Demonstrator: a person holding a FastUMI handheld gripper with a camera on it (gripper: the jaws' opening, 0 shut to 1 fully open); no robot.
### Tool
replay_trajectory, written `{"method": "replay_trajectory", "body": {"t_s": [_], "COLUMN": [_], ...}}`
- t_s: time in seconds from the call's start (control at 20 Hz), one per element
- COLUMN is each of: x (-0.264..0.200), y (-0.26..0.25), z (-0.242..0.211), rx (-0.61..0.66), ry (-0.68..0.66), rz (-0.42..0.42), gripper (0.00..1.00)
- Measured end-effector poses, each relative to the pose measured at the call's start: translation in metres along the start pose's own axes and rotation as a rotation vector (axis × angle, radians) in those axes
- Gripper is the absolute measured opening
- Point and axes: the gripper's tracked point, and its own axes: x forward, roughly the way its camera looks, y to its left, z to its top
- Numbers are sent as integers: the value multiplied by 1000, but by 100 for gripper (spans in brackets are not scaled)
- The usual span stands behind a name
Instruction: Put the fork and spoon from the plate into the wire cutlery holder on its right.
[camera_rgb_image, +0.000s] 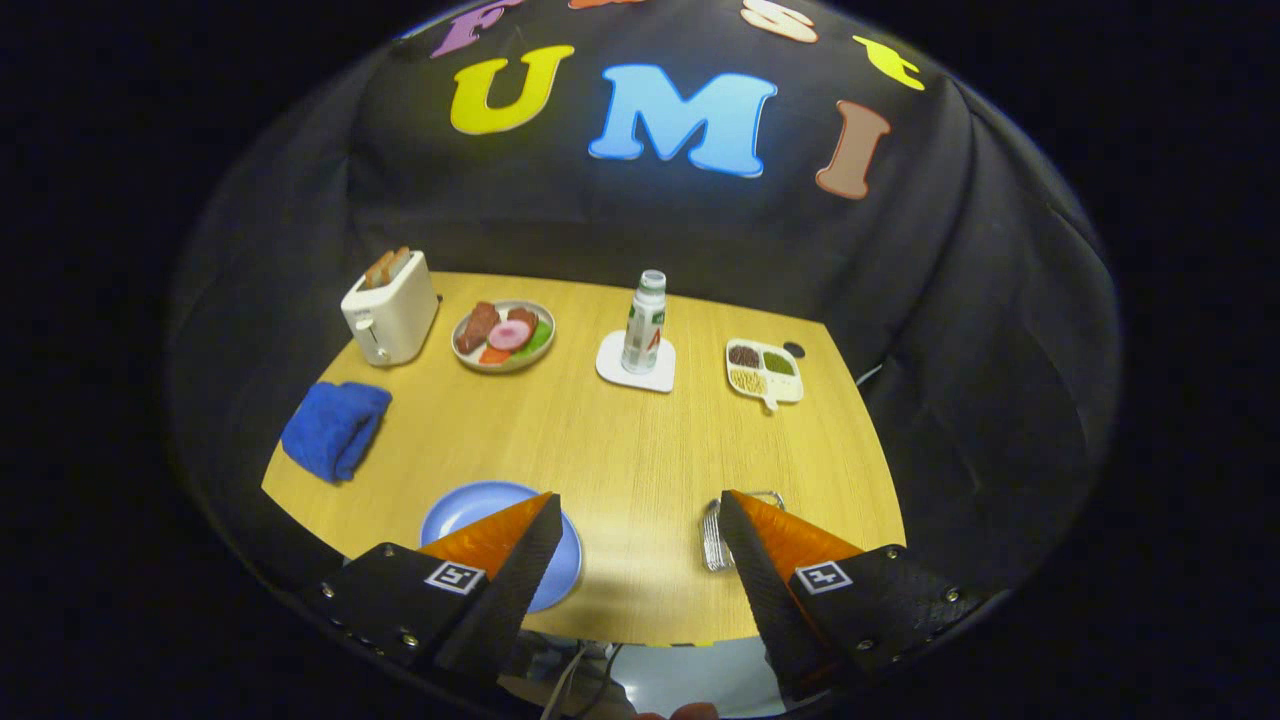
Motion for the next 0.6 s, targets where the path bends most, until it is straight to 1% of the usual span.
{"method": "replay_trajectory", "body": {"t_s": [0.15,0.25,0.45,0.6], "x": [-8,-10,-17,-25], "y": [4,13,27,31], "z": [23,28,38,52], "rx": [0,3,85,68], "ry": [-170,-266,-407,-537], "rz": [-20,-17,-7,-19], "gripper": [97,97,97,97]}}
